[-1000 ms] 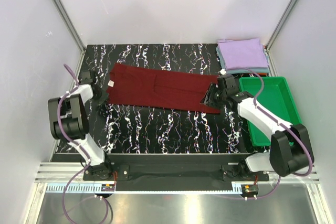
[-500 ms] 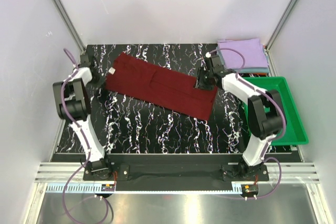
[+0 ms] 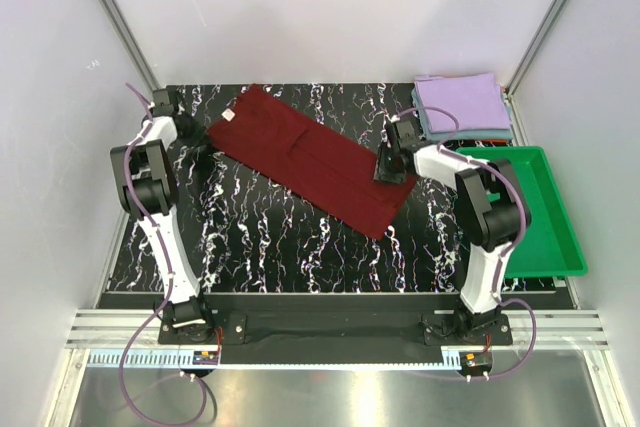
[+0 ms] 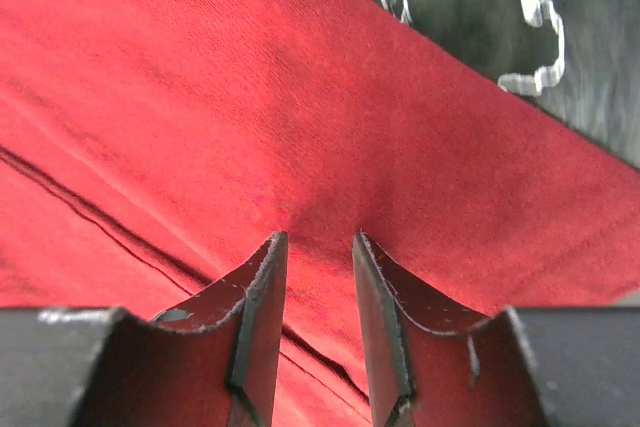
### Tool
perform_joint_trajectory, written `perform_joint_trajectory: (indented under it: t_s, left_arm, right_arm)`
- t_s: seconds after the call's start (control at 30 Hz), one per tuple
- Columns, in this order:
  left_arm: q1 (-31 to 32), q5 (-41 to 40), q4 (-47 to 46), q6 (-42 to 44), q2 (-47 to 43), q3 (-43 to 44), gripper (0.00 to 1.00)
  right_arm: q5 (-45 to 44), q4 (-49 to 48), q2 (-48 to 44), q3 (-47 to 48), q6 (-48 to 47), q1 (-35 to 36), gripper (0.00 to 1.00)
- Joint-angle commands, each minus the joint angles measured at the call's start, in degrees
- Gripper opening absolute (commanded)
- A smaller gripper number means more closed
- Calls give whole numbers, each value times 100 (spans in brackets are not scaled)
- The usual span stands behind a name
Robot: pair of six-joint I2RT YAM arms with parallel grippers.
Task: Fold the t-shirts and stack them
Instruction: Fold the tshirt
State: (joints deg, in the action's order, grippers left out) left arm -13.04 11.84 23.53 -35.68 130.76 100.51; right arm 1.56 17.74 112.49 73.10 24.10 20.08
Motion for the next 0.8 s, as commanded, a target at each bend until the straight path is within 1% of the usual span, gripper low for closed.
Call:
perform_joint_trajectory:
  t_s: [0.0,0.13,0.27,0.3,0.37,0.4,0.43,0.47,0.5,0.53,0.57,0.6,0.63,0.7,0.73,0.77]
  left_arm:
    - [38,679,-454,-88,108,364,0]
    - [152,908,-604,-123,160,417,0]
    - [328,1039,-735,69,248,496,0]
    - [363,1118,-718,140,309,713,0]
    - [398,1312,-350,306,493,1004,0]
    - [390,1356,-149,325,477,1058,0]
    - [390,1287,-86,334,416,963,2]
    - [372,1217,-77,377,119,823,12]
    - [372,1068,-77,404,-58,665,36]
    - [372,605,2,430,-242,480,49]
    - [363,374,72,526,-453,252,53]
    - [346,137,212,571,-716,198,55]
    - [354,-318,579,606,-858,180,57]
    - [328,-594,1002,606,-1139,127,58]
    - [328,-638,1057,589,-1236,66,58]
    - [372,-595,1057,467,-1350,-265,58]
  right_arm:
    - [115,-119,-541,-1004,560,-4,40]
    - [222,-385,-1121,-1842,1052,154,40]
    - [143,-429,-1808,-2431,1474,567,41]
    - [169,-481,-1931,-2589,1640,742,42]
    - [449,-552,-2117,-2678,1764,840,43]
    - [502,-482,-2152,-2652,1774,849,43]
    - [416,-403,-2239,-2626,1756,840,43]
    - [337,-324,-2283,-2591,1634,840,43]
    - [258,-106,-2327,-2442,1546,840,44]
    - [83,53,-2363,-2337,1432,840,45]
    - [55,194,-2372,-2214,1309,840,45]
    - [37,473,-2363,-1951,1056,840,45]
    - [-6,589,-2337,-1836,949,831,45]
    - [-33,800,-2319,-1599,676,831,46]
    - [-112,845,-2258,-1545,606,831,46]
    - [-130,889,-2205,-1492,457,823,46]
